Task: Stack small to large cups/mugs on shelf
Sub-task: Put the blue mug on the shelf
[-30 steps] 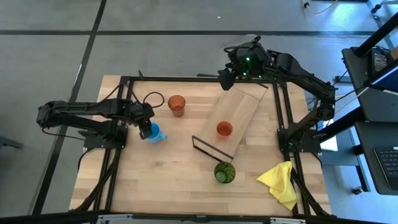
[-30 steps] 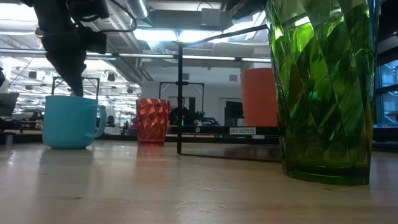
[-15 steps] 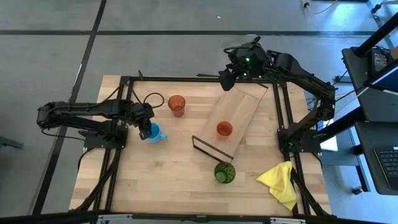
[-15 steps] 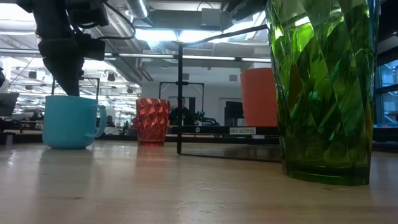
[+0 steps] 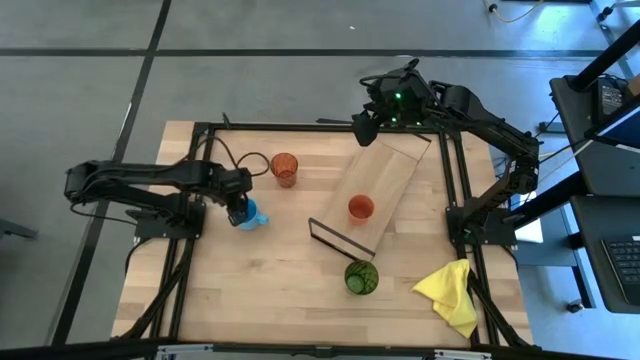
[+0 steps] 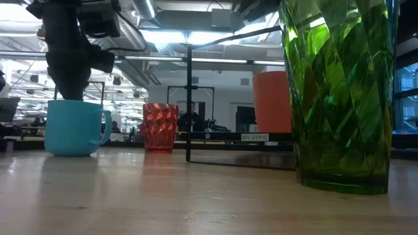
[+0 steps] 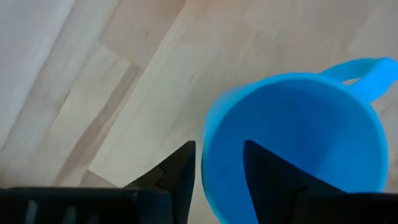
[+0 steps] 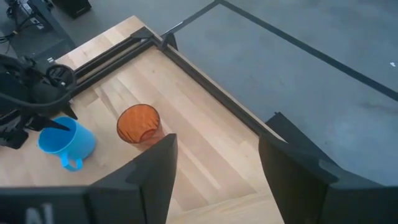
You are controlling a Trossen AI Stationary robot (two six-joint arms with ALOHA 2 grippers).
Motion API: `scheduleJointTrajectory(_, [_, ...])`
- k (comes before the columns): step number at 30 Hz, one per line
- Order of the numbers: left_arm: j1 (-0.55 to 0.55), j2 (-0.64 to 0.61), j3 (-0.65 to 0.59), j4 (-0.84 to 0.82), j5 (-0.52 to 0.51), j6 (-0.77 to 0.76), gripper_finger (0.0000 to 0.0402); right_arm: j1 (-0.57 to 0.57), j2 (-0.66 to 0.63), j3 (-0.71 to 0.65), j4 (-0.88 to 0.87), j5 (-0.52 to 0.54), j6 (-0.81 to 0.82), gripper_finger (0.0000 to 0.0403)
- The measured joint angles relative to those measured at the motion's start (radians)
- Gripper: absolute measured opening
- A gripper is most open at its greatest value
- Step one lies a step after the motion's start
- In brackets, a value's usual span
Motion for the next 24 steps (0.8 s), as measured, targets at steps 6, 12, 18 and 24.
scheduleJointTrajectory(6, [0.000, 0.047, 0.000, 0.021, -0.010, -0.029, 0.0113, 0.000, 0.000, 0.000, -0.024, 0.000, 0.001, 0.0227])
scheduleJointTrajectory(12, [0.000, 0.058, 0.000, 0.056, -0.018, -0.062, 0.0070, 0.000, 0.000, 0.000, -0.029, 0.000, 0.002, 0.0227])
scheduleJointTrajectory(18, [0.000, 0.057, 0.008, 0.074, -0.036, -0.102, 0.0015, 0.000, 0.000, 0.000, -0.034, 0.000, 0.003, 0.0227])
scheduleJointTrajectory(24, [-0.001, 0.057, 0.013, 0.073, -0.036, -0.103, 0.0007, 0.000, 0.000, 0.000, -0.049, 0.001, 0.005, 0.0227])
